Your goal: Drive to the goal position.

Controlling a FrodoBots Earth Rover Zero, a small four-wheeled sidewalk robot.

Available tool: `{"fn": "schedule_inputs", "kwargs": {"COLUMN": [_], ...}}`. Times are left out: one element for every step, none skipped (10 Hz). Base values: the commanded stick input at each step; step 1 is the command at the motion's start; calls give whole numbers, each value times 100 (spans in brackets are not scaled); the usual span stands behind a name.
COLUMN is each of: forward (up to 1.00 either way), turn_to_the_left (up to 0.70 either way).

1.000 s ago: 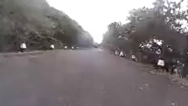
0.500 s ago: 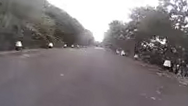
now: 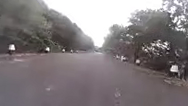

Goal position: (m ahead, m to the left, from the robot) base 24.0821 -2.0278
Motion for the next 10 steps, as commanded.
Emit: {"fn": "schedule_inputs", "kwargs": {"forward": [100, 100, 100, 100, 100, 100, 100, 100, 100, 100], "turn_to_the_left": [2, 2, 2, 2, 5, 17, 28, 20, 9, 0]}}
